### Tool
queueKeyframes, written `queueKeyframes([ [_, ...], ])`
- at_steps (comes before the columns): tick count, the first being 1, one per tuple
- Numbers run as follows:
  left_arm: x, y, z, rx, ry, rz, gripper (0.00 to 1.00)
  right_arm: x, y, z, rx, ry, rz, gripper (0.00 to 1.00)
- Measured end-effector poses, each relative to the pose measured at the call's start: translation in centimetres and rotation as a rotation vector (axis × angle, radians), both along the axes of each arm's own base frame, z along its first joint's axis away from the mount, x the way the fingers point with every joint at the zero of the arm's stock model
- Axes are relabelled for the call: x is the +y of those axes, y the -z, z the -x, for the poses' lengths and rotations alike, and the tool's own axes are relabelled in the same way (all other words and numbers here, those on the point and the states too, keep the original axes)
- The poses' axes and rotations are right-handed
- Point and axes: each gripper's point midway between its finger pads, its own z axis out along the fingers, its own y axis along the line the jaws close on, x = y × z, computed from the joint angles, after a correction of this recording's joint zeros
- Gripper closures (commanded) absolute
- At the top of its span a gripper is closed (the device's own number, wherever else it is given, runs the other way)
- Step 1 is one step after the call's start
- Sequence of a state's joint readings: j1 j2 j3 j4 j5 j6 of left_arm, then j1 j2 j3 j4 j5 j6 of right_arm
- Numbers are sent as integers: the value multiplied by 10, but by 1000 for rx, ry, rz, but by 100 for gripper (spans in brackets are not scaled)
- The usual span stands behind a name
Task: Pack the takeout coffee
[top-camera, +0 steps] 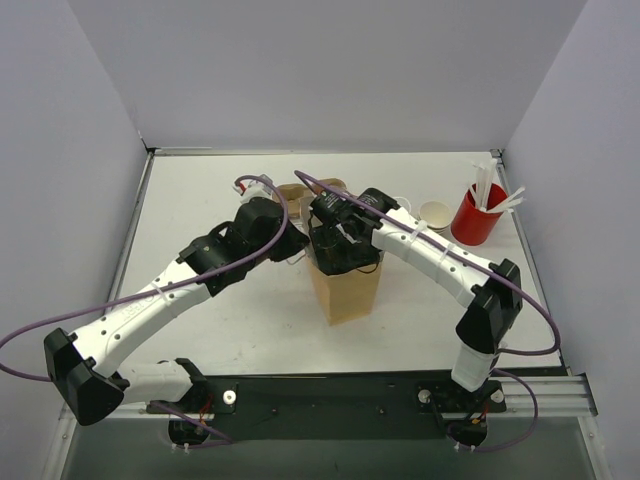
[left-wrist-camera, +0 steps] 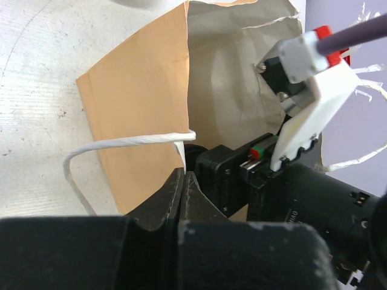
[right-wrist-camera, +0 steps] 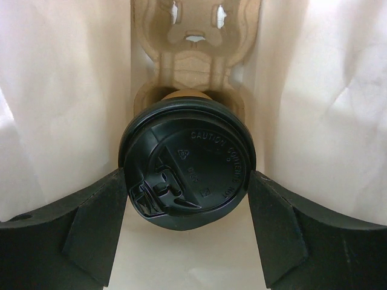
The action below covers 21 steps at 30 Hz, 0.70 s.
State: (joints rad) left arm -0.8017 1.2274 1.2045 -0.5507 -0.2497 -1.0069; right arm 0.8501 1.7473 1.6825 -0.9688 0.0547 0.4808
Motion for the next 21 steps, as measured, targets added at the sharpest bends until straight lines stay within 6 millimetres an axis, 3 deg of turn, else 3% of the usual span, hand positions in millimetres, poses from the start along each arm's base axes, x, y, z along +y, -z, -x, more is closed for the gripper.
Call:
queueKeyframes([
  [21, 4, -1, -9, 8, 16, -1, 100, 0, 25, 3, 51, -2, 4, 48],
])
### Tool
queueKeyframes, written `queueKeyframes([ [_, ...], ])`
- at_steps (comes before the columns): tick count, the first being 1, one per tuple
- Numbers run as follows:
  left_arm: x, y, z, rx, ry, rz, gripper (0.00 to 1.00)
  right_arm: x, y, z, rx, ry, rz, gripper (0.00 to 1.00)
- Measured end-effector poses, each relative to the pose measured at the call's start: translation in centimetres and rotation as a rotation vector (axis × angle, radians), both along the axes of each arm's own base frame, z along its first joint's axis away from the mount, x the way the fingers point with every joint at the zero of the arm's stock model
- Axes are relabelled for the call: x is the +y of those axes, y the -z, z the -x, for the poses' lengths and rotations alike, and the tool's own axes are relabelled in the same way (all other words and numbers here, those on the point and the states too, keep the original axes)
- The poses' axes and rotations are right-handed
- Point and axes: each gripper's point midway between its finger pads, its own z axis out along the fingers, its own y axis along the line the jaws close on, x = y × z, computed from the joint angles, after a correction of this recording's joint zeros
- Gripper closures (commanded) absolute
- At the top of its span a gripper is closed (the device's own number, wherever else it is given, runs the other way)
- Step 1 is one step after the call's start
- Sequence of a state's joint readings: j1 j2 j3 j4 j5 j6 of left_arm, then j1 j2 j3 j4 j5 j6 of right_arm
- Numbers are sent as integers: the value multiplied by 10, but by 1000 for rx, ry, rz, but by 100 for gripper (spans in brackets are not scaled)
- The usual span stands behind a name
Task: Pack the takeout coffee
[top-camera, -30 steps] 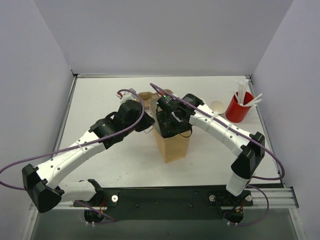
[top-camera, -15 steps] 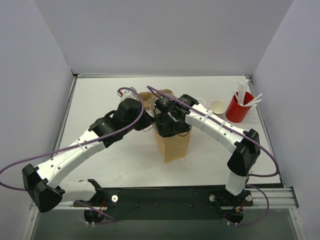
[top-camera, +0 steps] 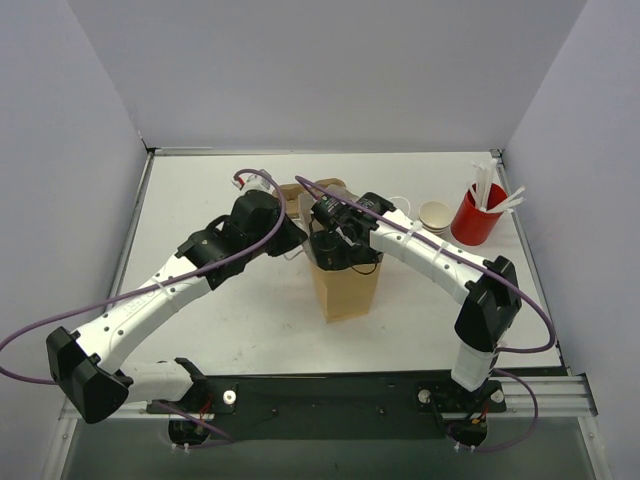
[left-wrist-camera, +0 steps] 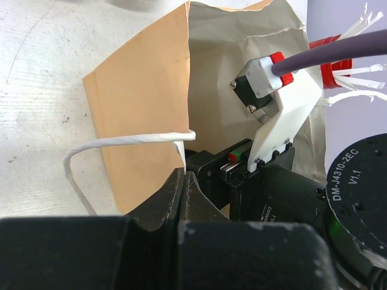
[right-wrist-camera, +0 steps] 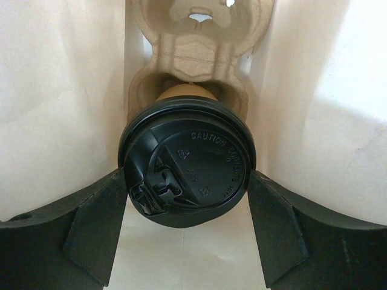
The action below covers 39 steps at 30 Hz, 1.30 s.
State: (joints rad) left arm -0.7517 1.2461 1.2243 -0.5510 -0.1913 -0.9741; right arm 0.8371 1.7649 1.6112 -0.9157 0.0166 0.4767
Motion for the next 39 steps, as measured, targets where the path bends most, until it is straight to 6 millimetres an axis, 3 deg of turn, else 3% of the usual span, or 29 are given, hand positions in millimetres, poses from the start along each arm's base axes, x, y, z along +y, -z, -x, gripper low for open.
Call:
queueKeyframes([
  [39, -5, 0, 0, 10, 38, 10, 100, -3, 17, -6, 3, 28, -8, 49],
])
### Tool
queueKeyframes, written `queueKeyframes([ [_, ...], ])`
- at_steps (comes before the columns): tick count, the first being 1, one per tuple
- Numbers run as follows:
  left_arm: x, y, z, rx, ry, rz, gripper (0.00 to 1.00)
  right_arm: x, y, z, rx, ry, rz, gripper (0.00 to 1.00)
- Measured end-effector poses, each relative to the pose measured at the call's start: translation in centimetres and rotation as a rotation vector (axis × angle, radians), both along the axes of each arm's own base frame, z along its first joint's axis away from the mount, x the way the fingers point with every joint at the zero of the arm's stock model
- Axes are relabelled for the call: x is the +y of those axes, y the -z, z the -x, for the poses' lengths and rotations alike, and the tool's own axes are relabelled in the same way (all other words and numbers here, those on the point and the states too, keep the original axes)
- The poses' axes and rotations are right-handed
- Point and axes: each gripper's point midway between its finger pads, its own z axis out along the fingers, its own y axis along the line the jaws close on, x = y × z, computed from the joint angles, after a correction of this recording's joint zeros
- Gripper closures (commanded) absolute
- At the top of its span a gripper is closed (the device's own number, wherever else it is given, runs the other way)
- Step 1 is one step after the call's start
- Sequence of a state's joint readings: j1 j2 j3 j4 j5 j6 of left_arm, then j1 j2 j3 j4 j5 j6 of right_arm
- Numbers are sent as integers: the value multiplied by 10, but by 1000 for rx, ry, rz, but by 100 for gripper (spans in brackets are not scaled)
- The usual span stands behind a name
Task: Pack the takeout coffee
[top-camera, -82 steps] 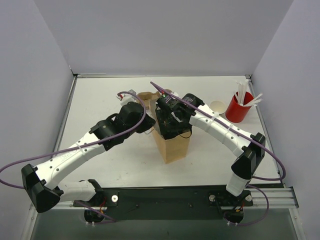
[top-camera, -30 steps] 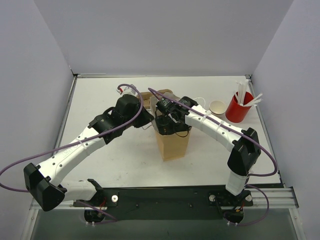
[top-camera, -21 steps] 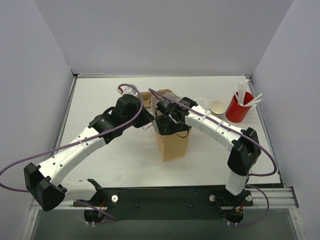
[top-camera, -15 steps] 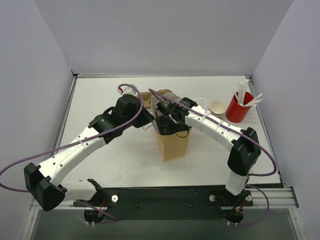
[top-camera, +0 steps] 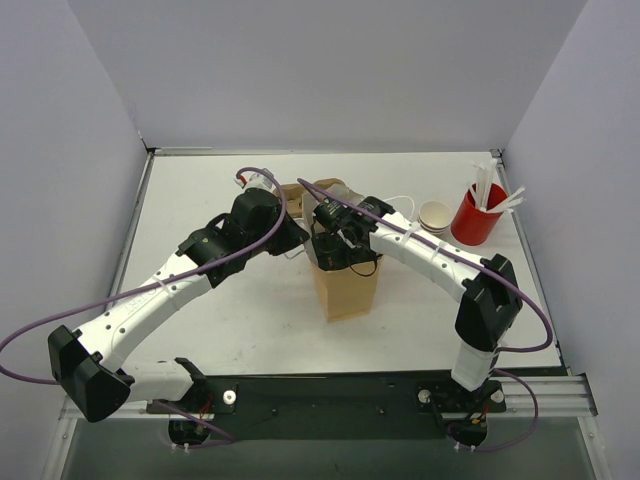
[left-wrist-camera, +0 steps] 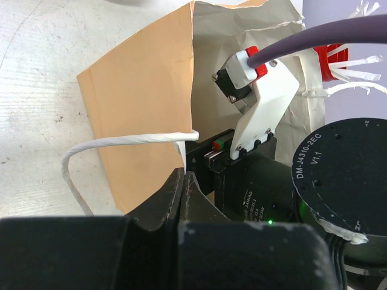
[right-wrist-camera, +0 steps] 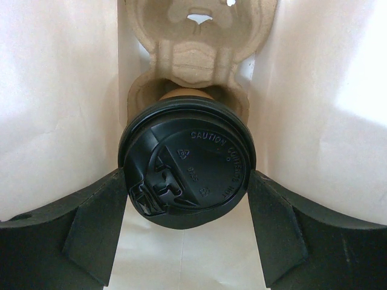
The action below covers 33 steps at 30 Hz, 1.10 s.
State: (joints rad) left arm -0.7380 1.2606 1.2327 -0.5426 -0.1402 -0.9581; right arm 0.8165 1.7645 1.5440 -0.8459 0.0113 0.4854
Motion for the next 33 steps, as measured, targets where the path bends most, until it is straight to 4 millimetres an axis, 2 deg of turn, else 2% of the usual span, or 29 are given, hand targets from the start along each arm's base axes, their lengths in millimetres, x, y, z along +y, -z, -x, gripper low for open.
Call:
queueKeyframes([
  [33, -2, 0, 2, 5, 12, 7, 100, 0, 10, -5, -11, 20, -15, 50],
])
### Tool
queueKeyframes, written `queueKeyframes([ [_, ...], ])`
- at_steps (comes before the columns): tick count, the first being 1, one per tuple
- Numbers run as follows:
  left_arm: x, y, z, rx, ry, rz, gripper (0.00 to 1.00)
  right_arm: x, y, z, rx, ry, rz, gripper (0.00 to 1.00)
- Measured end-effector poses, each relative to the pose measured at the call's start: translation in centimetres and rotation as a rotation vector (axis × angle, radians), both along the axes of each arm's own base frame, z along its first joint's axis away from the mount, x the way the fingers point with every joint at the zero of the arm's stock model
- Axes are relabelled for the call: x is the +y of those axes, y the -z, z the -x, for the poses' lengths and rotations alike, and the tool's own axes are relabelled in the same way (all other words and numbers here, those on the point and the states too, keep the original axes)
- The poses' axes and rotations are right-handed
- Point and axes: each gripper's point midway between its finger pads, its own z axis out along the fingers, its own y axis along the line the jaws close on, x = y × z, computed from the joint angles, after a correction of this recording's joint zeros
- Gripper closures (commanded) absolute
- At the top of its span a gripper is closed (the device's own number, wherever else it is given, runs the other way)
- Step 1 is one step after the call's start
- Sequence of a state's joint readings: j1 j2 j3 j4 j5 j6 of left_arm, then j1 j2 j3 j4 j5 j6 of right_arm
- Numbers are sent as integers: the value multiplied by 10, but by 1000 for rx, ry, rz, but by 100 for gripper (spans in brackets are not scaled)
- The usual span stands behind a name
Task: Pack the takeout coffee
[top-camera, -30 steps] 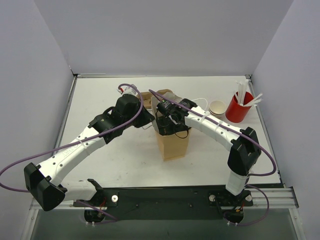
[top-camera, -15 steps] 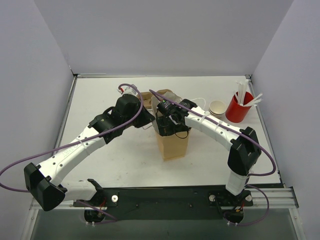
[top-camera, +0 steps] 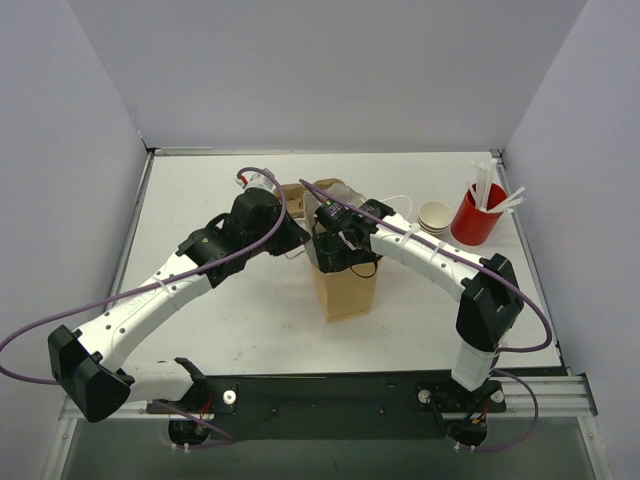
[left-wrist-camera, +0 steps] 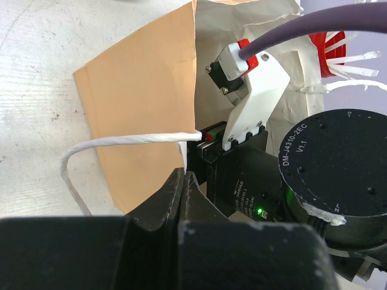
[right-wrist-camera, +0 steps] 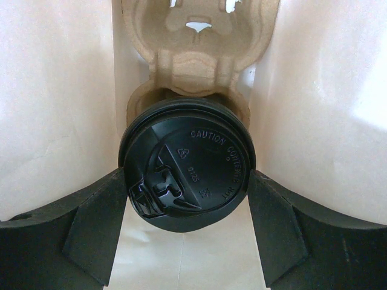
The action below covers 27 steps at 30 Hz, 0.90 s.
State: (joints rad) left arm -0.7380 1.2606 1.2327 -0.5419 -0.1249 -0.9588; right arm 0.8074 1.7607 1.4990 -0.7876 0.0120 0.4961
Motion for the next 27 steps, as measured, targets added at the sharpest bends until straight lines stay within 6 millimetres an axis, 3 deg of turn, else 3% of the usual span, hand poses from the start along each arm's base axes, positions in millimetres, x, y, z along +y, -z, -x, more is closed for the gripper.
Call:
queueKeyframes([
  [27, 0, 0, 0, 1, 2, 1, 100, 0, 7, -5, -20, 10, -14, 51],
])
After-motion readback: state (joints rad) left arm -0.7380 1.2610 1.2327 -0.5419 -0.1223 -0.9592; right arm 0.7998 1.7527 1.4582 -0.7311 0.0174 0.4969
